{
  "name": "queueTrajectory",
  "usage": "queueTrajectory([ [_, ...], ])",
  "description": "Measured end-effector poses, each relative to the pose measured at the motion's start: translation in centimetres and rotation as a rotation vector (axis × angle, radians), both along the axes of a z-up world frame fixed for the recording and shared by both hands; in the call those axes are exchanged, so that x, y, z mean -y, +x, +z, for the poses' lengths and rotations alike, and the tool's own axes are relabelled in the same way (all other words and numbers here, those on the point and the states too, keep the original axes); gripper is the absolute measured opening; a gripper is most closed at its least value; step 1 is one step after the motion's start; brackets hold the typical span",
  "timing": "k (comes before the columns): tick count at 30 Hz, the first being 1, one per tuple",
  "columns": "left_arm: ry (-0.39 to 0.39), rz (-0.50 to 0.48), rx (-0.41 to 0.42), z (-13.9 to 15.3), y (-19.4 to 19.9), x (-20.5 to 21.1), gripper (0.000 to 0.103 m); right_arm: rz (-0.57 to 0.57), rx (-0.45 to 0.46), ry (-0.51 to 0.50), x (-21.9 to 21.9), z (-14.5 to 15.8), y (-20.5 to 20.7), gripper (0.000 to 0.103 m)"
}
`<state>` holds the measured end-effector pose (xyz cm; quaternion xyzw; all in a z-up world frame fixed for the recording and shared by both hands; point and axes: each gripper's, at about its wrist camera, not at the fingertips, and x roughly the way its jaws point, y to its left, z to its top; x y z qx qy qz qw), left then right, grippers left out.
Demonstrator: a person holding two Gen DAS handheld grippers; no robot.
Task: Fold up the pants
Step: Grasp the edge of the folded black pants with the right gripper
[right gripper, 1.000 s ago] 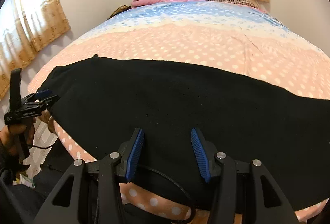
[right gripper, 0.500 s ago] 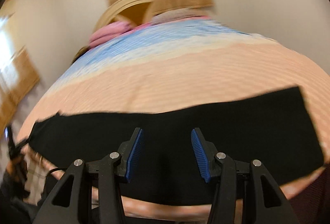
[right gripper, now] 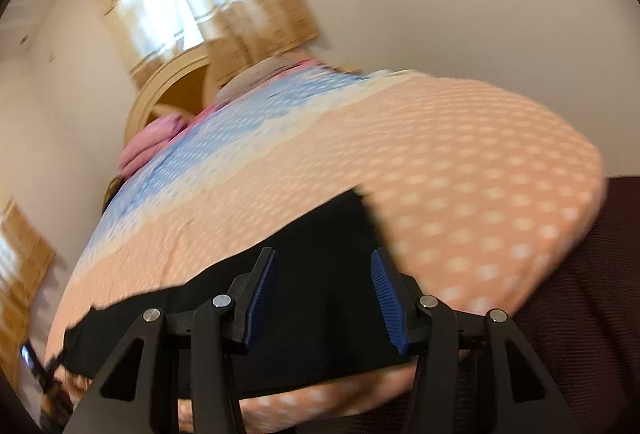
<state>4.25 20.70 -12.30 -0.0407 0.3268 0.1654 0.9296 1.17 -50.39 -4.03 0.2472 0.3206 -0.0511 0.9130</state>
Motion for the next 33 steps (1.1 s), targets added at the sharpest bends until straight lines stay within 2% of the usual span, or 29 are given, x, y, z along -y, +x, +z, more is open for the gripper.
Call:
queueTrajectory([
  [3,-0.030,0.019,-0.015,-0.8,0.1,-0.8,0.103,-0.018,-0.020,0.067,1.9,-0.7,-0.5,0.050],
  [7,-0.042,0.011,-0.035,-1.7,0.5,-0.4,0.103,0.012,-0.051,0.133,2.7,-2.2,-0.4,0.050],
  [14,-0.116,0.015,-0.018,-2.2,0.0,-1.1,0.103,0.068,-0.038,0.152,1.8,-2.7,-0.8,0.050],
  [17,-0.105,0.016,-0.013,-2.3,0.0,-0.9,0.103,0.074,-0.040,0.147,1.0,-3.2,-0.5,0.049],
  [20,-0.109,0.017,-0.006,-2.3,0.0,-0.9,0.103,0.056,-0.044,0.155,1.0,-3.6,-0.1,0.036],
  [21,-0.109,0.018,-0.004,-2.3,-0.1,-0.9,0.103,0.051,-0.042,0.169,1.3,-3.9,0.0,0.027],
  [22,-0.108,0.018,-0.006,-2.4,-0.1,-1.0,0.103,0.046,-0.036,0.201,1.7,-4.3,0.0,0.022],
  [25,-0.111,0.018,-0.008,-2.4,-0.1,-1.1,0.103,0.062,-0.023,0.277,2.0,-4.8,-0.2,0.017],
  [29,-0.114,0.019,-0.010,-2.4,-0.2,-1.1,0.103,0.071,0.001,0.258,0.8,-3.9,-0.2,0.014],
  [33,-0.117,0.018,-0.014,-2.3,-0.3,-1.2,0.103,0.108,0.060,0.212,-1.3,-1.4,-0.3,0.014],
])
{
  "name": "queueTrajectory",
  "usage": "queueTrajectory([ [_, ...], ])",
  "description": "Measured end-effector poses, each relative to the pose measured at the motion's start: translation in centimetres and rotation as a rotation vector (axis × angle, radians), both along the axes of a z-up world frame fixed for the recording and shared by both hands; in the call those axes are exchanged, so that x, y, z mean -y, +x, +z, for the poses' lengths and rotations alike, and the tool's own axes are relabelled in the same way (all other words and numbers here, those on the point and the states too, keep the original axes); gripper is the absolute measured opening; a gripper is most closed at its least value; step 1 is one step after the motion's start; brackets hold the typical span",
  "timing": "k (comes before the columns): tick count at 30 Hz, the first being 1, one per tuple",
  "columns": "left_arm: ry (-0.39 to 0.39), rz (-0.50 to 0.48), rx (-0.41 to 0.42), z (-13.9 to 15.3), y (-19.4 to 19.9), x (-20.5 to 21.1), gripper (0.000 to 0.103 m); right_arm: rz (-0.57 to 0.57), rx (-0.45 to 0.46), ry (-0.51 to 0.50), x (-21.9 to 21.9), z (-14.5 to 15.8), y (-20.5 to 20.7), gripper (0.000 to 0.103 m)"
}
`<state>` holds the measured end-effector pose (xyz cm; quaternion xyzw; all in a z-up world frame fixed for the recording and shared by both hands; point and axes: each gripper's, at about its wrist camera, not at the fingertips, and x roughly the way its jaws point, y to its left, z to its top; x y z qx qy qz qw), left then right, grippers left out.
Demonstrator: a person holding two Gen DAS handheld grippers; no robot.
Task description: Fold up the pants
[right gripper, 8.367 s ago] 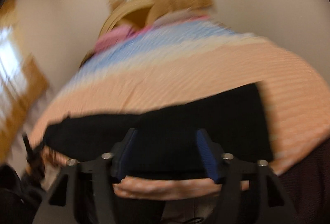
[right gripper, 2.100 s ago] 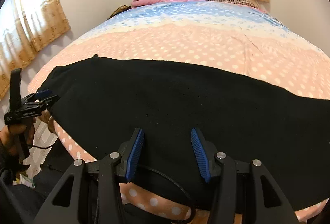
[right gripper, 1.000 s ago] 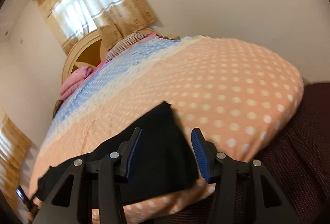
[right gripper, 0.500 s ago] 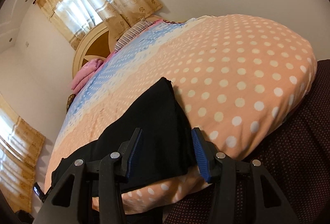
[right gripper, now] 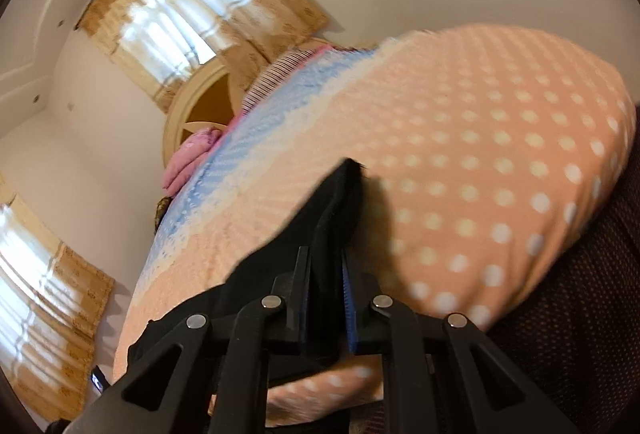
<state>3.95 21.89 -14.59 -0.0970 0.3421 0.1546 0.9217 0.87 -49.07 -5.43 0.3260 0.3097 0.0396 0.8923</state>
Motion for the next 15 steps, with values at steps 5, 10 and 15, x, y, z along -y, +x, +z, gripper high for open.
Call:
queueTrajectory([
  [5,-0.002,0.001,0.000,0.1,0.0,0.0,0.103,0.069,0.085,-0.070,-3.9,3.5,0.0,0.014],
  [10,-0.002,-0.001,-0.001,0.1,0.0,0.0,0.103,0.157,0.118,-0.112,-7.9,5.4,1.0,0.014],
  [15,-0.003,-0.003,0.000,0.0,-0.2,0.2,0.103,0.245,0.123,-0.150,-11.8,5.6,1.5,0.014],
])
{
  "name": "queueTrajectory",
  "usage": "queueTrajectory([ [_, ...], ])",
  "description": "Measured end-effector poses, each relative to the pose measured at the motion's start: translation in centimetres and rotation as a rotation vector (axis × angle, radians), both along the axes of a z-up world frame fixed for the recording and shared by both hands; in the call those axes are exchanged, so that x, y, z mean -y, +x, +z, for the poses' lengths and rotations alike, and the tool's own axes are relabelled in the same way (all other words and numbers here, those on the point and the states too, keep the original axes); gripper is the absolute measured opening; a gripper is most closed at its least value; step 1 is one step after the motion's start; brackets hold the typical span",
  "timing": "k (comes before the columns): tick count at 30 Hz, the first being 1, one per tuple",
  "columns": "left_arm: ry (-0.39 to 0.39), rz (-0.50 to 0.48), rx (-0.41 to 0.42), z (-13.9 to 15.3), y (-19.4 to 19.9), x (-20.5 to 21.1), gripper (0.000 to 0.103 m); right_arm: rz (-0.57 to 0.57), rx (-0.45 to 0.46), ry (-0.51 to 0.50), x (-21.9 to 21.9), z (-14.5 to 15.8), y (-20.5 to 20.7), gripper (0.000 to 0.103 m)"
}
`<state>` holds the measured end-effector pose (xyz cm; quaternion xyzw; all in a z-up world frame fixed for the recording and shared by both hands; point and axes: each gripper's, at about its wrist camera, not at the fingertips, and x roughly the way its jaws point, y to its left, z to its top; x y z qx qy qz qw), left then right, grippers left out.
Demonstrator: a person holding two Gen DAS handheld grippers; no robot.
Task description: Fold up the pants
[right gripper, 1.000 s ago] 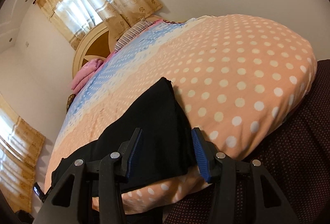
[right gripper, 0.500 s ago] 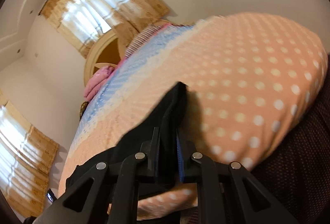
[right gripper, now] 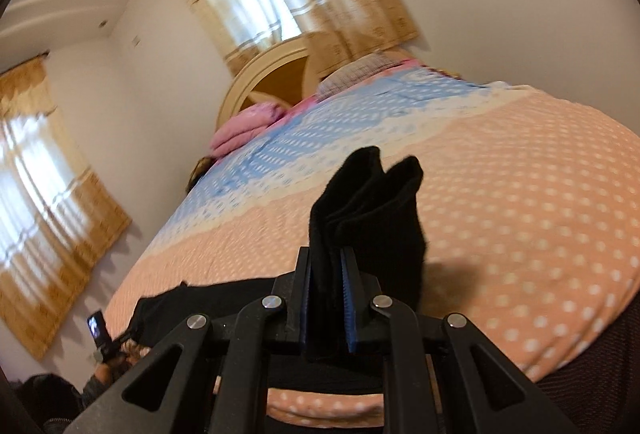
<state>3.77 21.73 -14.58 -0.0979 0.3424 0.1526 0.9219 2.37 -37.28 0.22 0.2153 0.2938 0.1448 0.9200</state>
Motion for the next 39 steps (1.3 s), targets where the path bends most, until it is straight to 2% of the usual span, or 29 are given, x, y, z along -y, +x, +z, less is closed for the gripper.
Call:
queueTrajectory([
  [13,0.001,-0.003,0.004,-0.1,-0.2,0.6,0.103,0.160,-0.035,-0.024,-8.0,-1.5,1.9,0.013],
  [25,0.003,-0.004,0.012,0.0,-0.4,1.0,0.103,0.277,-0.082,-0.057,-14.3,-4.1,3.6,0.013],
  [27,0.021,0.007,0.022,0.5,-0.6,1.0,0.103,0.294,-0.096,-0.067,-15.4,-4.8,4.0,0.013],
  [30,0.095,0.034,0.086,2.5,-1.5,1.4,0.103,0.316,-0.111,-0.094,-16.8,-5.7,4.3,0.013],
  [32,0.110,0.029,0.116,3.7,-1.7,1.7,0.103,0.327,-0.123,-0.125,-17.9,-6.4,4.6,0.013],
  [35,0.083,-0.022,0.141,5.3,-1.6,2.9,0.103,0.343,-0.143,-0.167,-19.0,-7.5,4.9,0.013],
  [39,0.074,-0.166,0.128,6.5,-0.3,6.7,0.103,0.358,-0.165,-0.213,-20.3,-9.0,5.2,0.013],
])
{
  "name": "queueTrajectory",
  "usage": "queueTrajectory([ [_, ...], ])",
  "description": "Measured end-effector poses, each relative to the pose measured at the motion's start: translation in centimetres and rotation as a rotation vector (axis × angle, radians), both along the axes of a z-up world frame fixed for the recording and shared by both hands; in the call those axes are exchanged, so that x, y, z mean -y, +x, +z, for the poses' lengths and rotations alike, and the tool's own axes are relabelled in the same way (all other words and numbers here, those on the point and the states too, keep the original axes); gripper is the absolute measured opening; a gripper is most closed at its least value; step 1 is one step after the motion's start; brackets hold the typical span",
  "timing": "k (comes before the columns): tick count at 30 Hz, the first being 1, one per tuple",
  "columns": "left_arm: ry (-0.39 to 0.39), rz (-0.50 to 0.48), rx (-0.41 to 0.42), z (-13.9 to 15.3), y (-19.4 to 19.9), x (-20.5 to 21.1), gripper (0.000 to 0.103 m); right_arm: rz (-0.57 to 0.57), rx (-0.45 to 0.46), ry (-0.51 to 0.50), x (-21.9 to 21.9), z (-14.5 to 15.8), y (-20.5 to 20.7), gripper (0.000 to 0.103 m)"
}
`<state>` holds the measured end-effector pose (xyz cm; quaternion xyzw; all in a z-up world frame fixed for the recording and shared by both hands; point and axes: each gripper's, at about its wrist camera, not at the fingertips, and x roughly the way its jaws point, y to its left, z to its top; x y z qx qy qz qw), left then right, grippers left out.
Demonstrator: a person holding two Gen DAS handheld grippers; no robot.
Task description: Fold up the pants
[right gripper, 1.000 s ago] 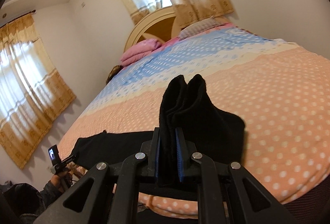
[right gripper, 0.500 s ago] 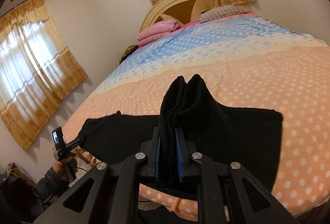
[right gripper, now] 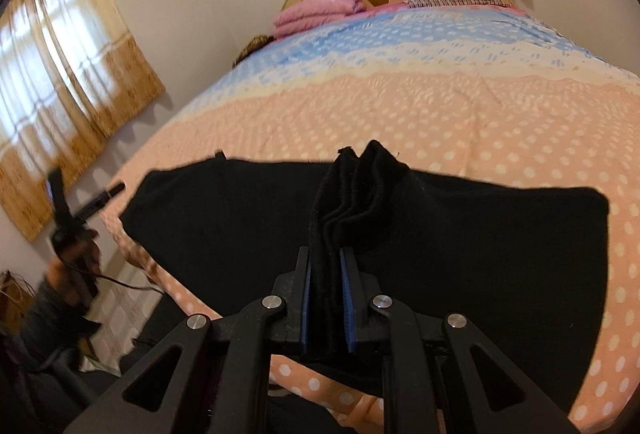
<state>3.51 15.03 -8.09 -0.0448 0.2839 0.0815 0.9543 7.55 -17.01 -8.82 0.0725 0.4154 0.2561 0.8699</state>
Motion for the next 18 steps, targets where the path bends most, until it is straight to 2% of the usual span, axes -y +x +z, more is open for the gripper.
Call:
queueTrajectory([
  [5,-0.020,-0.165,-0.012,1.3,1.4,4.6,0.103,0.009,-0.012,-0.015,-0.6,-1.3,0.6,0.014],
  [8,-0.016,-0.279,-0.018,2.3,2.5,8.4,0.103,0.017,-0.039,0.009,-0.3,-1.7,0.7,0.018],
  [10,-0.022,-0.362,-0.031,2.7,3.3,11.1,0.103,0.033,-0.056,0.037,0.1,-1.4,0.4,0.033],
  [12,-0.023,-0.435,-0.052,2.8,4.0,13.8,0.103,0.044,-0.040,0.040,0.6,-0.5,-0.3,0.040],
  [15,-0.027,-0.523,-0.080,2.8,4.5,17.1,0.103,0.042,-0.015,0.034,2.3,0.6,-1.6,0.041],
  [18,-0.019,-0.612,-0.115,2.2,5.0,20.6,0.103,-0.008,-0.007,0.037,4.6,0.8,-2.4,0.041],
])
